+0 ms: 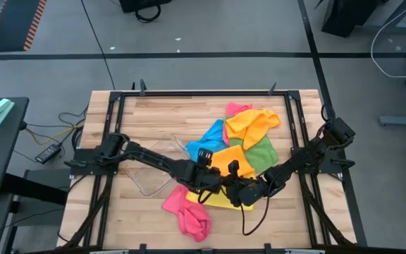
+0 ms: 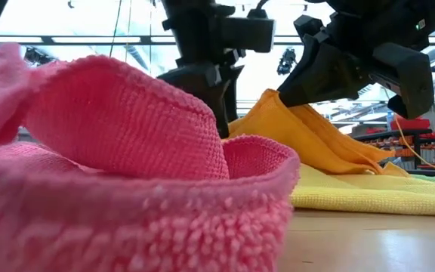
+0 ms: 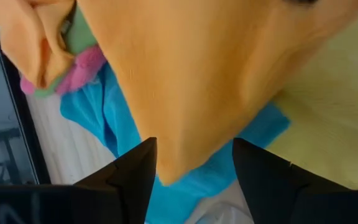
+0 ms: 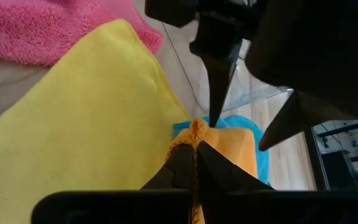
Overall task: Fold microfiber towels
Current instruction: Fold the left orange microfiber cloth
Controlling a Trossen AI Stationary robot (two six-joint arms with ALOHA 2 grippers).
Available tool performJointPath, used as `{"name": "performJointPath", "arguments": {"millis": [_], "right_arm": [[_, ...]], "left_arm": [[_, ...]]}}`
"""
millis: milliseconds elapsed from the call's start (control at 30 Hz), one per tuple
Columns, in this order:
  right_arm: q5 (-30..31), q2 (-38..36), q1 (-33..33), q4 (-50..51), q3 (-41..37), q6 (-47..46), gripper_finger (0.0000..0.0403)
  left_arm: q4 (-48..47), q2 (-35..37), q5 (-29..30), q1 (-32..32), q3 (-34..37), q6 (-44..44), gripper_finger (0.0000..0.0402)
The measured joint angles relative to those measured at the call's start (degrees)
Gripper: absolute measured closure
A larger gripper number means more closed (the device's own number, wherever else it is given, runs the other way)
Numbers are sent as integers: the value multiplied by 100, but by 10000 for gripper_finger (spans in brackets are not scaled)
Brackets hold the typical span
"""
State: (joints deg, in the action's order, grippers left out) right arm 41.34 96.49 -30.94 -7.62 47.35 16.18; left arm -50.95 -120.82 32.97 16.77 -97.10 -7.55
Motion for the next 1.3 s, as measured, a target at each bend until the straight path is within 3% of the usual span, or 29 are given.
{"name": "performJointPath", "arguments": {"millis": [567,733,867,1033,1167,1300], "right_arm": [[24,0,4,-86,2,-63,390],[21,0,2,-72,2,-72,390],[-42,0,2,-59,2,-108,390],[-423,-2,6,-48,2,-163,389],[-1057,27,165,94,2,-262,377],[-1617,103,394,320,4,-522,343]], "left_arm": [[-121,-354,85,-178,-4,238,204],[-138,-352,94,-181,-2,230,241],[-186,-334,258,-143,-2,129,300],[-280,-260,241,-18,-2,-263,387],[-393,-262,54,79,-2,-705,373],[-412,-262,-634,86,-2,-1026,363]]}}
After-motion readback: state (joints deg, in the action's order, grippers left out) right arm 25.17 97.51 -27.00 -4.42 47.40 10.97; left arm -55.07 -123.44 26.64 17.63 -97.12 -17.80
